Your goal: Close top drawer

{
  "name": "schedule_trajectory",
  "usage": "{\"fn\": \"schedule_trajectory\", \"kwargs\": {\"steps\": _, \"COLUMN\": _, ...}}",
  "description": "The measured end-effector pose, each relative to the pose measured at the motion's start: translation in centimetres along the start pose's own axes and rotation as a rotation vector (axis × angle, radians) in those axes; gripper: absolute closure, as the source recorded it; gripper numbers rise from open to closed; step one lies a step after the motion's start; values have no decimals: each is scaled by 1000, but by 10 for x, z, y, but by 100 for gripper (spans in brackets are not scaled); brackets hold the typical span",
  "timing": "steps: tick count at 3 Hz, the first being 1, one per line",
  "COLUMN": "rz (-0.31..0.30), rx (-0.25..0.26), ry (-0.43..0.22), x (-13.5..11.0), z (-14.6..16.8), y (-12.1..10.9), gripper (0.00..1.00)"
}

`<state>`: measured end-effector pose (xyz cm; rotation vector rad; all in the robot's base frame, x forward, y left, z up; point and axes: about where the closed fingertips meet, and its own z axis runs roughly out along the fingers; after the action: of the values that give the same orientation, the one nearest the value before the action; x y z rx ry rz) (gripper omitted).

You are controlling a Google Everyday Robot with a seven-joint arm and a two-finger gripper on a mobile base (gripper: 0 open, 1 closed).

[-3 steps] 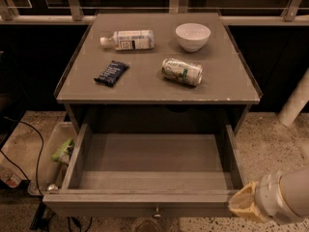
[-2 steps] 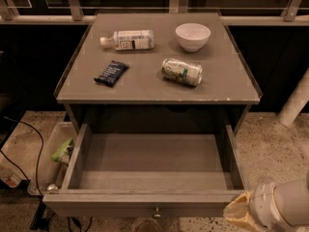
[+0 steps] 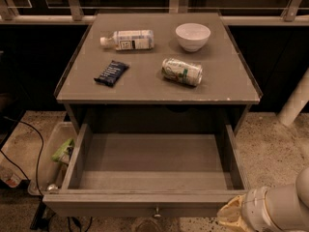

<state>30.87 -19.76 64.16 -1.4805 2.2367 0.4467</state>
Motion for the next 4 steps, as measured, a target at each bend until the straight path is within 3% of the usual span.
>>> {"fn": "schedule_trajectory", "kwargs": {"steps": 2, "rz": 0, "rx": 0, "ry": 0, "x": 0, "z": 0, "y": 0, "gripper": 36}}
{"fn": "schedule_trajectory", "kwargs": {"steps": 3, "rz": -17, "rx": 1, "ry": -18, "x": -8, "z": 9, "y": -12, "gripper": 12}}
{"fn": "schedule_trajectory", "kwargs": {"steps": 4, "rz": -26, "rx": 0, "ry": -24, "x": -12, "z": 12, "y": -14, "gripper": 12}}
